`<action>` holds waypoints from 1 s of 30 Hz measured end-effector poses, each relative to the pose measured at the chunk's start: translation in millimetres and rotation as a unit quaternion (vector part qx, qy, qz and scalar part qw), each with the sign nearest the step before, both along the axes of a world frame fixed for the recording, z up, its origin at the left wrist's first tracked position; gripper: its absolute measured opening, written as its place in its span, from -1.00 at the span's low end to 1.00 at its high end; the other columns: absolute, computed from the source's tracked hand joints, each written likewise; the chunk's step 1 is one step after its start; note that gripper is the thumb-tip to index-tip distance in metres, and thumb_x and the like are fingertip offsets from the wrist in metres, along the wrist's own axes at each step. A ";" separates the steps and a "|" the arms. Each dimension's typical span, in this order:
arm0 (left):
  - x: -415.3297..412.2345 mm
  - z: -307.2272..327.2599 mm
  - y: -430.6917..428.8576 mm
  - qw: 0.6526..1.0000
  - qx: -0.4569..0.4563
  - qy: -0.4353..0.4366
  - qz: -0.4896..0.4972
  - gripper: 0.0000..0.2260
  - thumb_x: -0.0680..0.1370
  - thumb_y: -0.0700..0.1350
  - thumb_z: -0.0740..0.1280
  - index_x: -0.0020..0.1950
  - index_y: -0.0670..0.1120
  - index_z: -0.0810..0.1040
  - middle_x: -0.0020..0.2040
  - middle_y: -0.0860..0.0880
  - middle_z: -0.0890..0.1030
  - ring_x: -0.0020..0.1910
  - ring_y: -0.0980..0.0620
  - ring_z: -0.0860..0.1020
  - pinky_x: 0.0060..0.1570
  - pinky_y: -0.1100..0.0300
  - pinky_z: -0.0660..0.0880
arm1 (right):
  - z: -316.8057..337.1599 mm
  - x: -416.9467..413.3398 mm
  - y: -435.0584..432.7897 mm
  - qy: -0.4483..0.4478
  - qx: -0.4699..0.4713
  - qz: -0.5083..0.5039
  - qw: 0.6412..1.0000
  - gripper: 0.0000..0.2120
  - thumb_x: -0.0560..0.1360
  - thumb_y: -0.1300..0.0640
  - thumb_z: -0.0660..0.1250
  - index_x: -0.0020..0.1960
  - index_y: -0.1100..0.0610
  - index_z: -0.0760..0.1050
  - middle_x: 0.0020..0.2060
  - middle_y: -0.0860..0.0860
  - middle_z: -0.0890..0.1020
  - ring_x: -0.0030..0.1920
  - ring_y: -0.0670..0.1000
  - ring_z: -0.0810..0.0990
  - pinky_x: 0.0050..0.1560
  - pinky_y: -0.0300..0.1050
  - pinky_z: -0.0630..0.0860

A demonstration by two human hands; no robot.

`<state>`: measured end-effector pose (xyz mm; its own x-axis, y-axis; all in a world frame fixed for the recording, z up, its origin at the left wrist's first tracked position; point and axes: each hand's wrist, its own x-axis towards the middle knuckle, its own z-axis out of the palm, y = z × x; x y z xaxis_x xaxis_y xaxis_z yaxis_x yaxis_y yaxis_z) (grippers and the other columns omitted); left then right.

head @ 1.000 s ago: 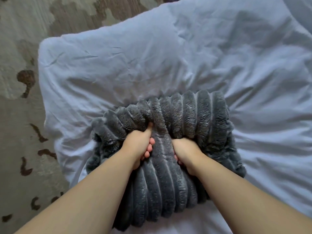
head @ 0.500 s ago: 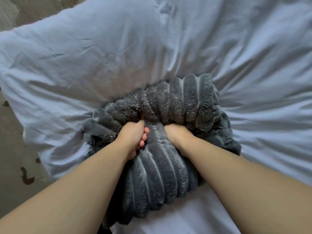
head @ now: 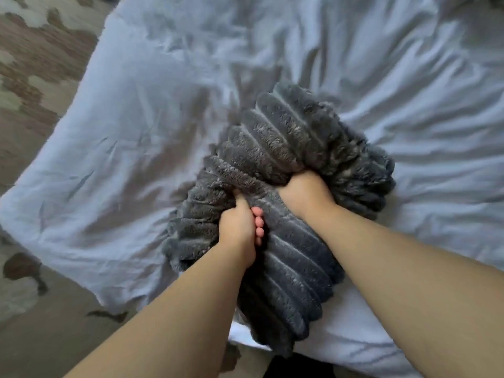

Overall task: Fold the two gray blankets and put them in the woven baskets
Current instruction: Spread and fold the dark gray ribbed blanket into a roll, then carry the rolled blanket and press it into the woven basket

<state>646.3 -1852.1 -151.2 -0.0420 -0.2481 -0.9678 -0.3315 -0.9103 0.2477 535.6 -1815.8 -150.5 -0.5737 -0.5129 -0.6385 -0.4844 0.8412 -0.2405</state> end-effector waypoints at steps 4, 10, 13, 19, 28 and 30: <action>9.7 50.1 -0.7 0.995 -0.014 -0.008 -0.095 -0.39 0.62 0.23 -0.05 -0.45 -0.11 0.42 -0.68 0.02 0.39 -0.76 0.07 0.30 -0.67 0.42 0.21 | 47.7 17.7 32.6 0.064 -0.060 -0.099 0.991 -0.44 0.52 -0.22 0.22 -0.52 0.12 0.42 -0.56 0.07 0.46 -0.42 0.09 0.47 -0.37 -0.13 0.26; 24.9 104.4 4.1 0.802 -0.441 -0.095 -0.392 -0.69 0.57 0.15 0.15 -0.26 -0.01 0.38 -0.27 0.05 0.51 -0.32 0.04 0.45 -0.35 0.16 0.30 | 90.7 58.4 82.4 0.173 -0.241 -0.293 0.909 -0.81 0.47 0.07 0.39 -0.01 0.15 0.52 -0.05 0.06 0.53 -0.02 0.09 0.51 0.02 -0.07 0.42; 24.2 100.9 -2.6 0.783 -0.446 -0.142 -0.410 -0.53 0.45 0.31 0.26 0.12 -0.05 0.41 0.12 -0.07 0.43 0.12 -0.11 0.44 0.10 0.00 0.35 | 92.1 66.7 99.7 0.226 -0.201 -0.381 0.874 -0.46 0.36 -0.06 0.49 0.20 0.21 0.47 0.13 0.18 0.49 0.20 0.19 0.41 0.23 -0.01 0.31; 29.9 69.8 -54.2 0.839 -0.331 -0.017 -0.431 -0.19 0.17 0.40 0.47 0.30 0.06 0.37 0.24 -0.04 0.53 0.22 -0.01 0.53 0.30 -0.02 0.42 | 76.0 60.5 115.5 0.016 -0.191 -0.602 0.775 -0.17 0.18 -0.26 0.55 0.27 0.12 0.34 0.21 0.10 0.53 0.21 0.13 0.52 0.22 0.01 0.46; 40.0 65.3 -58.8 0.859 -0.097 0.184 -0.469 -0.48 0.24 0.32 0.39 0.01 -0.03 0.66 -0.12 -0.03 0.72 -0.14 0.02 0.69 -0.19 0.24 0.59 | 50.8 49.5 153.3 -0.238 -0.279 -0.629 0.685 -0.06 0.00 -0.38 0.51 0.30 -0.07 0.39 0.10 0.03 0.63 0.06 0.09 0.61 0.13 0.05 0.52; 46.4 74.4 -44.3 0.858 -0.154 0.189 -0.453 -0.61 0.29 0.27 0.41 -0.07 0.02 0.67 -0.20 0.07 0.72 -0.24 0.13 0.68 -0.33 0.37 0.54 | 53.9 49.1 162.0 -0.295 -0.264 -0.630 0.668 -0.14 0.02 -0.36 0.53 0.25 -0.07 0.49 0.07 0.07 0.68 0.06 0.16 0.64 0.13 0.13 0.54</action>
